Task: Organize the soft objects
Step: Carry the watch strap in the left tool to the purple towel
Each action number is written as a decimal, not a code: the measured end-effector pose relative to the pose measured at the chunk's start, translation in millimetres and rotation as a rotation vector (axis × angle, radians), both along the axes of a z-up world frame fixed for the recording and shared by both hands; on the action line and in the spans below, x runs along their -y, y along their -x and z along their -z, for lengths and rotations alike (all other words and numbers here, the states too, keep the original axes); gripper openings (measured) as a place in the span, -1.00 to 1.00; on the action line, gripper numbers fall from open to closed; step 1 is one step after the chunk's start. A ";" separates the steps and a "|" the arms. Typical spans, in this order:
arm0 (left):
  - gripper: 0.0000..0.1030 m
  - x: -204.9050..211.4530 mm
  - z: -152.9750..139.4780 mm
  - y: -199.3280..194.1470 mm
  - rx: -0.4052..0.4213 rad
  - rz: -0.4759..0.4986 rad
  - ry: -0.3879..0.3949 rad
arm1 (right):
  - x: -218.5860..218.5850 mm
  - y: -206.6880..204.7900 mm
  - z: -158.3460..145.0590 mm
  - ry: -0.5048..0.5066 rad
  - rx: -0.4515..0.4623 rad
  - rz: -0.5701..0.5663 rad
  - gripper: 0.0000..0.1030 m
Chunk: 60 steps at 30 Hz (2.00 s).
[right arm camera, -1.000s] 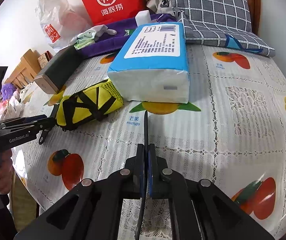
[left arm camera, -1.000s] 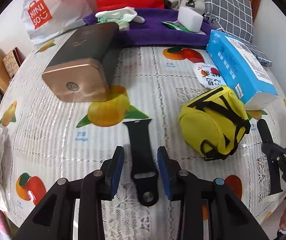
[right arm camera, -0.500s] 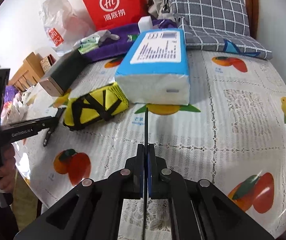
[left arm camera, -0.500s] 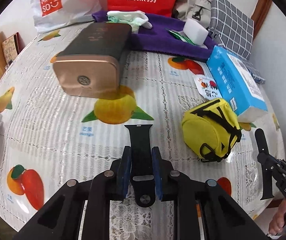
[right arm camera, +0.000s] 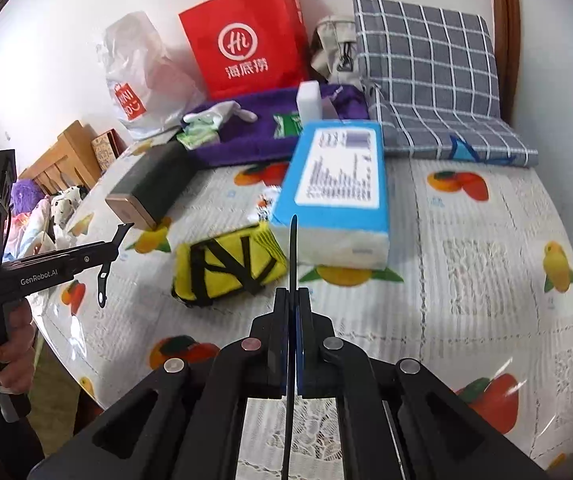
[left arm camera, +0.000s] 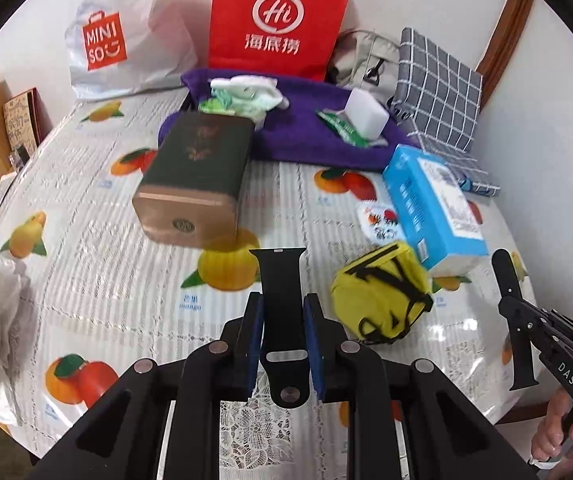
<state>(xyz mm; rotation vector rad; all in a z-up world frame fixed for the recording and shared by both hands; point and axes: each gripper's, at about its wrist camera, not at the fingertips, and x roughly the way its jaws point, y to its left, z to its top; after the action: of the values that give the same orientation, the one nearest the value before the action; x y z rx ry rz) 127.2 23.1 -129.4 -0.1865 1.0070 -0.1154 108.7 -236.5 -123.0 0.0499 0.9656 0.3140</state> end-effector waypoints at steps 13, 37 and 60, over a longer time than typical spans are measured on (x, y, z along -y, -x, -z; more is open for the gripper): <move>-0.62 -8.1 -36.1 -20.4 0.063 0.008 0.007 | -18.9 -26.1 -35.6 -0.011 0.052 -0.027 -0.94; -0.62 -20.0 -69.4 -107.4 0.099 0.007 0.009 | -29.7 -132.2 -76.7 -0.022 0.115 0.021 -0.94; -0.62 -25.6 -61.4 -204.8 0.095 -0.021 0.033 | -34.1 -247.7 -65.7 -0.019 0.108 0.027 -0.94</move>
<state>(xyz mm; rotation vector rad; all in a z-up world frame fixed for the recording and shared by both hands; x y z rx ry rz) 332.0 48.7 -68.0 -0.2200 0.9082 -0.1205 356.5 -202.5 -57.3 0.0631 0.8547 0.2984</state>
